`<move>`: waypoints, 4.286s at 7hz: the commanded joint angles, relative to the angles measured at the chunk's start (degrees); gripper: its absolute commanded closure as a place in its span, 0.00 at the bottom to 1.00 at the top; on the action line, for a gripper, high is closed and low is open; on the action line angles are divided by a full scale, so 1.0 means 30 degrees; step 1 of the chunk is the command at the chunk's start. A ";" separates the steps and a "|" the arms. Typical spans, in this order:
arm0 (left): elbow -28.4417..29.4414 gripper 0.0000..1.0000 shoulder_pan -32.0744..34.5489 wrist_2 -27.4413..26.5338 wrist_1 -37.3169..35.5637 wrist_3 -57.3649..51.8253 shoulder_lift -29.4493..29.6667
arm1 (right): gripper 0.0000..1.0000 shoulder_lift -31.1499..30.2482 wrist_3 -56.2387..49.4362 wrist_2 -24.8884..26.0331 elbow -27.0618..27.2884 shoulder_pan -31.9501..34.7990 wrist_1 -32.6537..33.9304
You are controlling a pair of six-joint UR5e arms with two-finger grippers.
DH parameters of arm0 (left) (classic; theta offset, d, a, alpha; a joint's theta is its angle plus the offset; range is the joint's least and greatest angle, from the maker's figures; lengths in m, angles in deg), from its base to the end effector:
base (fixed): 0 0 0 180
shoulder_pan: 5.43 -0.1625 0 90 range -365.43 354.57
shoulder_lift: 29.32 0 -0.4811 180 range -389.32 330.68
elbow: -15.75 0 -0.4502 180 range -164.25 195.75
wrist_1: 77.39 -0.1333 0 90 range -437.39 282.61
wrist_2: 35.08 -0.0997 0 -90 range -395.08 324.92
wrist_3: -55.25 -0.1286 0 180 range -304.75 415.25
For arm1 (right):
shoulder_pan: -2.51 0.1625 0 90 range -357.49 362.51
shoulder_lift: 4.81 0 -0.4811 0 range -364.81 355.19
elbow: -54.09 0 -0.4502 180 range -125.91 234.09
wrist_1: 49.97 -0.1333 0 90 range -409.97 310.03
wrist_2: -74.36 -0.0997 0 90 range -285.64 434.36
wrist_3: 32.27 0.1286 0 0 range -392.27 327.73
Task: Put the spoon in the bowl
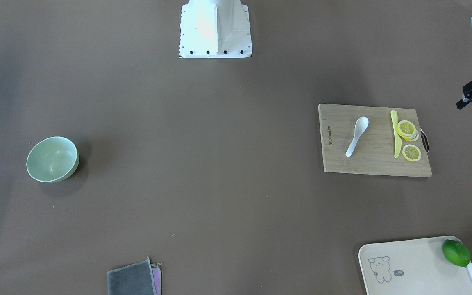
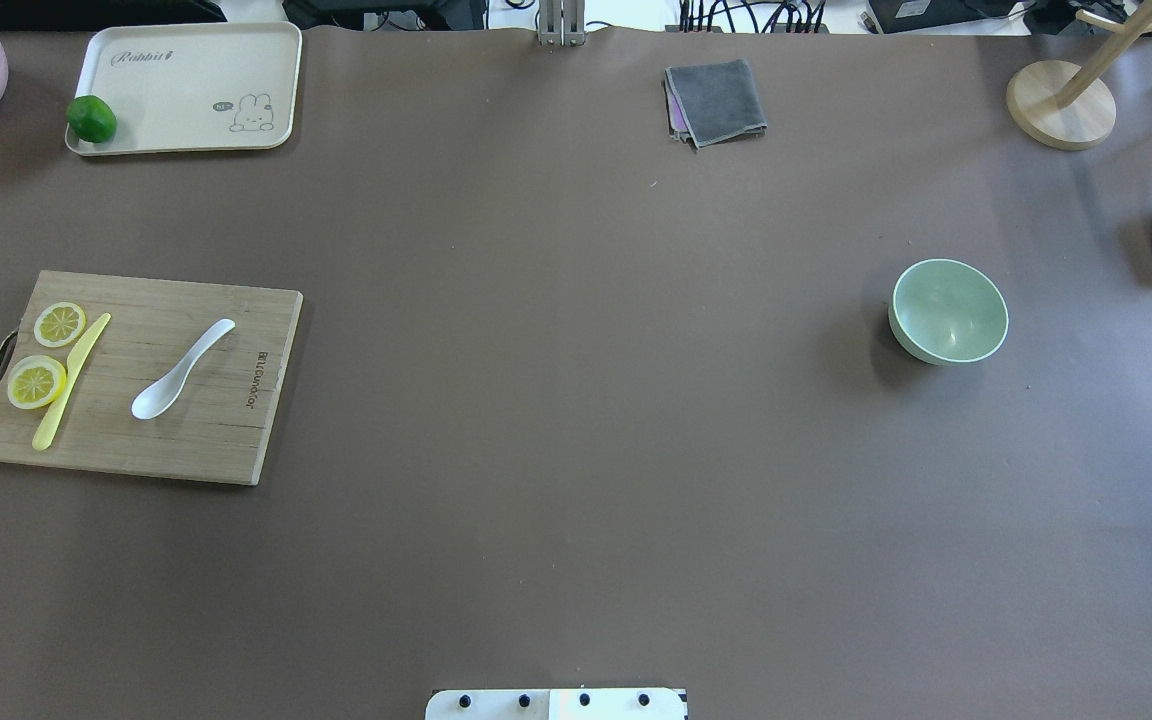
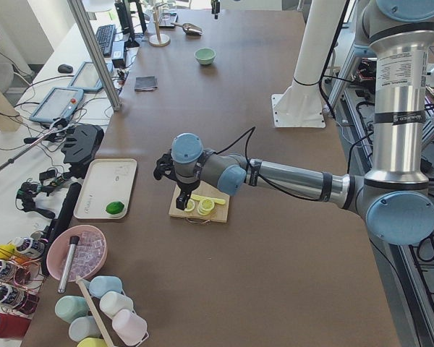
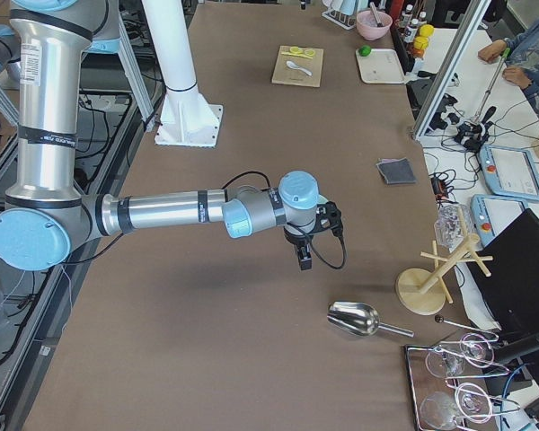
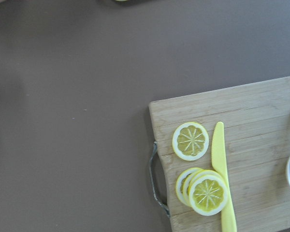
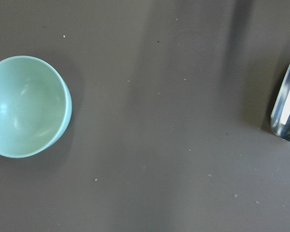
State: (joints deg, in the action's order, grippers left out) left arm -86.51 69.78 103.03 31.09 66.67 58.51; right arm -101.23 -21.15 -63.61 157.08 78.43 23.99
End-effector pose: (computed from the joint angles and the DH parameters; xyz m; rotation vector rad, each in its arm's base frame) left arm 0.1050 -0.5449 0.5921 0.2705 0.9077 0.2636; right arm -0.0895 -0.5122 0.6302 0.1822 -0.8879 -0.2132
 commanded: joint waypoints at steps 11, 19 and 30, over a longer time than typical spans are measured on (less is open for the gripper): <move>-0.1014 0.03 -0.8627 -0.5482 0.1809 0.6478 0.2012 | 1.00 0.5626 0.6721 0.1196 -0.5215 -0.6000 -0.2448; 0.1769 0.30 -0.9836 -0.7539 0.1750 0.1086 0.3712 | 1.00 1.1830 2.1033 0.6014 -0.1782 -1.4276 -0.2273; 0.1243 1.00 -1.1381 -0.5077 0.1399 1.2467 1.1174 | 0.01 1.4269 2.3334 1.1097 -0.3014 -1.6754 0.0300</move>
State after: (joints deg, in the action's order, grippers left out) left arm -82.97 37.57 87.99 35.25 98.83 88.92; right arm -58.44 49.38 -30.46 147.85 27.15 22.51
